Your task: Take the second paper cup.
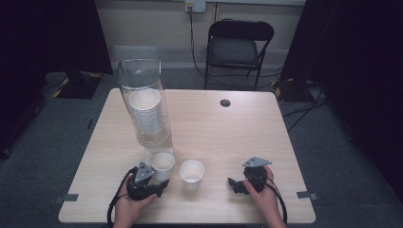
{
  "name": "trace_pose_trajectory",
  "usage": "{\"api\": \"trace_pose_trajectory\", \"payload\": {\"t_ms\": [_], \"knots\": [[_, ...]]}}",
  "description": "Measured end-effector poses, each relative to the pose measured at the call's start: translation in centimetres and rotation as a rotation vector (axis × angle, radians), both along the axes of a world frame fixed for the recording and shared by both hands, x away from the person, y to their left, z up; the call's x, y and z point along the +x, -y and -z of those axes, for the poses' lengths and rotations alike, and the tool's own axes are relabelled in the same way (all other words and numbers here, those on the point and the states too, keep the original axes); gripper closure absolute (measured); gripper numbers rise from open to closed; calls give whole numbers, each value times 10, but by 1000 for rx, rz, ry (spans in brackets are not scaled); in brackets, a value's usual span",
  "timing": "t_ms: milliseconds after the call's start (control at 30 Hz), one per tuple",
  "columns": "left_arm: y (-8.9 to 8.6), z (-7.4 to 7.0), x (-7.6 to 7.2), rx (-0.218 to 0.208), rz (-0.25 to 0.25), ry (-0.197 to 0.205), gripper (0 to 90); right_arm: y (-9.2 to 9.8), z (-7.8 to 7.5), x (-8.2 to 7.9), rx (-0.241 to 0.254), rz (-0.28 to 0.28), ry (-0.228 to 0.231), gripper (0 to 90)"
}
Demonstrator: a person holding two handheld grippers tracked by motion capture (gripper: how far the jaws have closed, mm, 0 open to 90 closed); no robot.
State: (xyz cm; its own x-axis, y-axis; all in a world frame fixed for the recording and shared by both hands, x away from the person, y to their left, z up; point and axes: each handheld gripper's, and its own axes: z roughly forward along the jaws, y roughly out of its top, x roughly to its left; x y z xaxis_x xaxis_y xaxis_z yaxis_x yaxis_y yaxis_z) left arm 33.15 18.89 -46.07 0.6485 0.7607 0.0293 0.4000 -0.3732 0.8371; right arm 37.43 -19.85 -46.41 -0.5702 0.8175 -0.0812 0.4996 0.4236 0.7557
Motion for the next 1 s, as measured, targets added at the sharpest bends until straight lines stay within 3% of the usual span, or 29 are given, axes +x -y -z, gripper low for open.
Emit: {"api": "trace_pose_trajectory", "payload": {"t_ms": [267,533,833,1000], "knots": [[5,4,-9,5,43,-13,365,0,0,0,0,-1,0,0],[10,7,-11,52,80,-32,362,0,0,0,0,0,0,0],[12,13,-14,18,97,-38,351,0,0,0,0,0,0,0],[12,13,-13,22,114,-45,349,0,0,0,0,0,0,0]]}}
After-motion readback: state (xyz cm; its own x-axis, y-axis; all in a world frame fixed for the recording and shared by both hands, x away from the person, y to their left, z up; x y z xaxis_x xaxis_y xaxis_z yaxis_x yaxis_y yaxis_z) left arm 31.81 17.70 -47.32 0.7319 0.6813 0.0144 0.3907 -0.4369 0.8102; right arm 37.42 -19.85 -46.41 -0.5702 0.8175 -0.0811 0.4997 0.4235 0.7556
